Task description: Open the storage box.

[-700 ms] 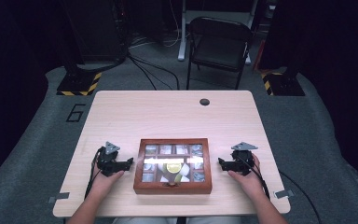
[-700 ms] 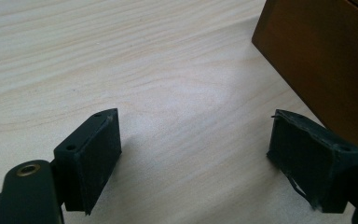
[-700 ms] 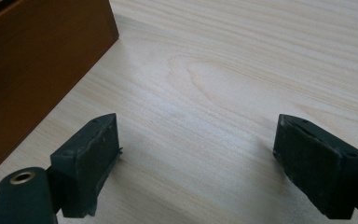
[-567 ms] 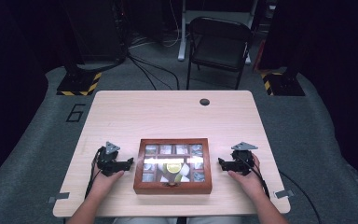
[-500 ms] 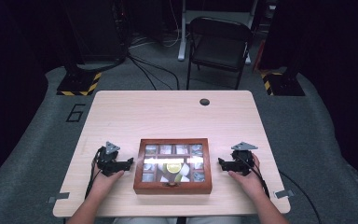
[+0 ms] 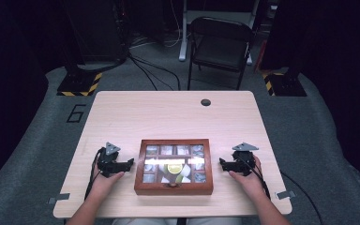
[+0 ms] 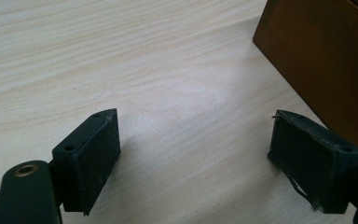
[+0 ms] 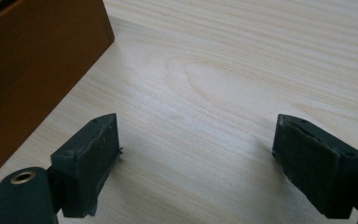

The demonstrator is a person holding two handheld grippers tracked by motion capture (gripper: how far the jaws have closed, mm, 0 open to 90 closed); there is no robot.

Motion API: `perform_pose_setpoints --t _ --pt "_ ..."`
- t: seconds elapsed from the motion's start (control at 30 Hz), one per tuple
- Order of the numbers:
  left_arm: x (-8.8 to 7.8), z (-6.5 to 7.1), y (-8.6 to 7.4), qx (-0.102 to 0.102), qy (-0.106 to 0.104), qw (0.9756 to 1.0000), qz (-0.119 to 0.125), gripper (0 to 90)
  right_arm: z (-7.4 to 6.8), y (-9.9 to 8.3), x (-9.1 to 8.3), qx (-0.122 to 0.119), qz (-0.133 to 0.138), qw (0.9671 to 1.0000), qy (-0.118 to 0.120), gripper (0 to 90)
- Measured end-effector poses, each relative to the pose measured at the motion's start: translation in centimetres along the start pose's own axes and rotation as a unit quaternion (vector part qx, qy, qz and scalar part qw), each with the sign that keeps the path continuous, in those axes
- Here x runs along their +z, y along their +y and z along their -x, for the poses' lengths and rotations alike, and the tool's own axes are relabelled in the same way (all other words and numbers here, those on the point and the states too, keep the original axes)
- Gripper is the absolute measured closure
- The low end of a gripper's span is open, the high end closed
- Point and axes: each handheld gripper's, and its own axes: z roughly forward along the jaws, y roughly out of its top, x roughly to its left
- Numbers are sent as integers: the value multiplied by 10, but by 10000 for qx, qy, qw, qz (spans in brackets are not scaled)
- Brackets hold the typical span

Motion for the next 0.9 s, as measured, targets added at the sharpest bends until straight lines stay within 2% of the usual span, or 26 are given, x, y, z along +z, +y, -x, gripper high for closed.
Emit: perform_pose_setpoints --t 0.13,0.23,0.33,0.4,0.43,0.53,0.67,0.73,0.87,0.9 --pt "0 0 0 -26 12 10000 5 182 -1 0 0 15 0 10000 31 166" --pt "-2 -2 2 -128 18 9999 -10 212 -2 0 -4 -11 -25 10000 64 251" --pt "-4 -5 4 -287 -6 9996 -67 249 -3 1 -6 -115 -53 9999 34 288" --pt "-4 -5 4 -354 15 9994 -13 264 -2 0 -8 -107 -66 9999 22 312" --pt "-6 -7 5 -445 -92 9990 -34 285 -2 0 -9 -67 -92 9999 19 323" --pt "-7 -6 7 -432 -126 9989 -146 327 0 -1 -12 -37 -142 9999 79 344" --pt "-9 -3 9 -398 -178 9989 -171 342 1 -2 -15 4 -162 9998 141 364" --pt "-14 0 11 -379 -265 9988 -144 345 0 -2 -20 145 -103 9996 200 390" --pt "-19 3 13 -339 -305 9989 -69 346 -1 -2 -27 99 -21 9997 233 398" --pt "-20 4 12 -355 -314 9989 -25 346 -1 -1 -31 148 25 9996 254 398"
